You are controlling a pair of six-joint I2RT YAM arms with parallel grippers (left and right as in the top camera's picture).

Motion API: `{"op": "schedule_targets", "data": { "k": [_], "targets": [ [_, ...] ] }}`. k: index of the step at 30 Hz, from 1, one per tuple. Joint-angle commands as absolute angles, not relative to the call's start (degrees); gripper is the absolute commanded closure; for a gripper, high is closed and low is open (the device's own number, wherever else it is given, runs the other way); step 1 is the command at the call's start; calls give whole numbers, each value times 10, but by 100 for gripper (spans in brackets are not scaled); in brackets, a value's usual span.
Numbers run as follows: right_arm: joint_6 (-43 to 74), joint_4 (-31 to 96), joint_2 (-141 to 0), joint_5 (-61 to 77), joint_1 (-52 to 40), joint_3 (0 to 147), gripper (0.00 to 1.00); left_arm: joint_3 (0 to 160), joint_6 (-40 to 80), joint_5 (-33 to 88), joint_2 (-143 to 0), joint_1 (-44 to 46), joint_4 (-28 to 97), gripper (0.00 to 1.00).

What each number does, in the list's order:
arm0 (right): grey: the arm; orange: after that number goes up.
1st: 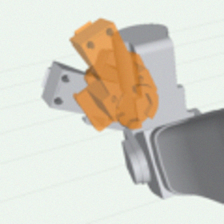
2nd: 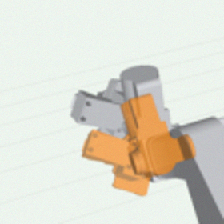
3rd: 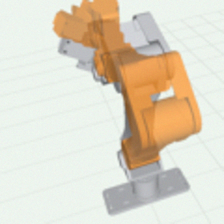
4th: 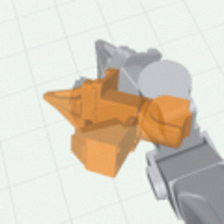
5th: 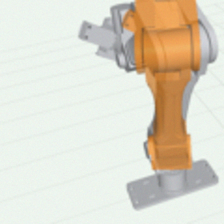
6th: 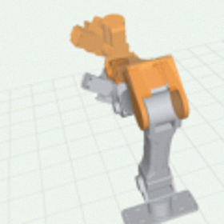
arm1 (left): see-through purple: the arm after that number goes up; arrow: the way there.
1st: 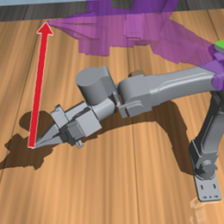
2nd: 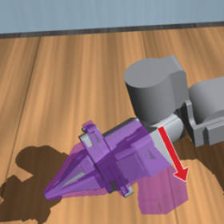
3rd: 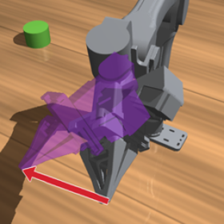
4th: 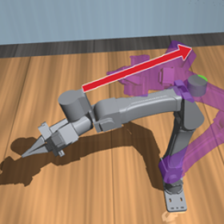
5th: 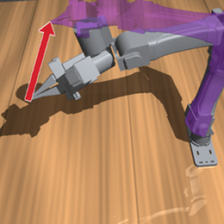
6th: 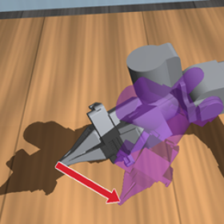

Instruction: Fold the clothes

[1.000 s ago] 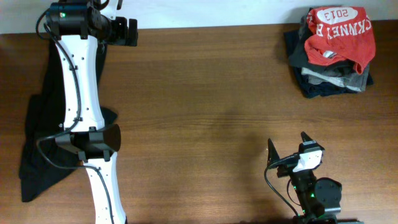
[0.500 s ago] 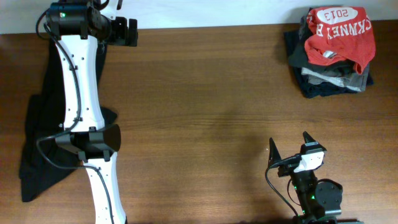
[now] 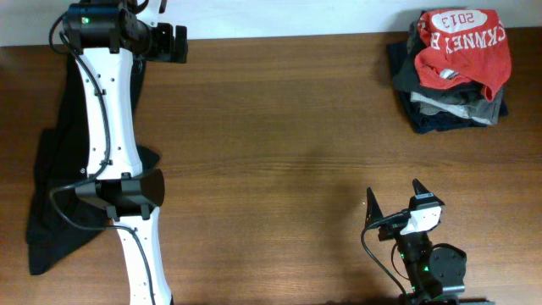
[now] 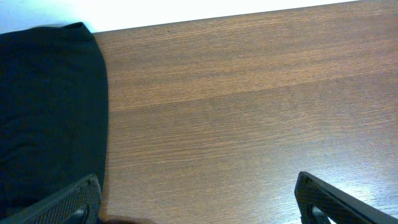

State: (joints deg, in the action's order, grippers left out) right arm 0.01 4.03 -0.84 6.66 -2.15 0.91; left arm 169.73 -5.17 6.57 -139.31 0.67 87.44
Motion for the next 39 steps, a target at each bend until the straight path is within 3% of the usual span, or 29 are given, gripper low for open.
{"op": "schedule_targets", "data": {
  "k": [1,20,24,28,39],
  "targets": [
    [5,40,-2,57,-26,3,1,1703,-63,62,-1397,7,875,1],
    [5,40,-2,57,-26,3,1,1650,-56,65,-1361,7,846,1],
    [5,40,-2,57,-26,3,1,1512,-56,131,-1296,9,716,1],
    [5,40,-2,57,-26,3,1,1247,-57,170,-1176,17,501,1],
    [5,40,-2,57,-26,3,1,816,-57,128,-951,18,273,1]
  ]
}}
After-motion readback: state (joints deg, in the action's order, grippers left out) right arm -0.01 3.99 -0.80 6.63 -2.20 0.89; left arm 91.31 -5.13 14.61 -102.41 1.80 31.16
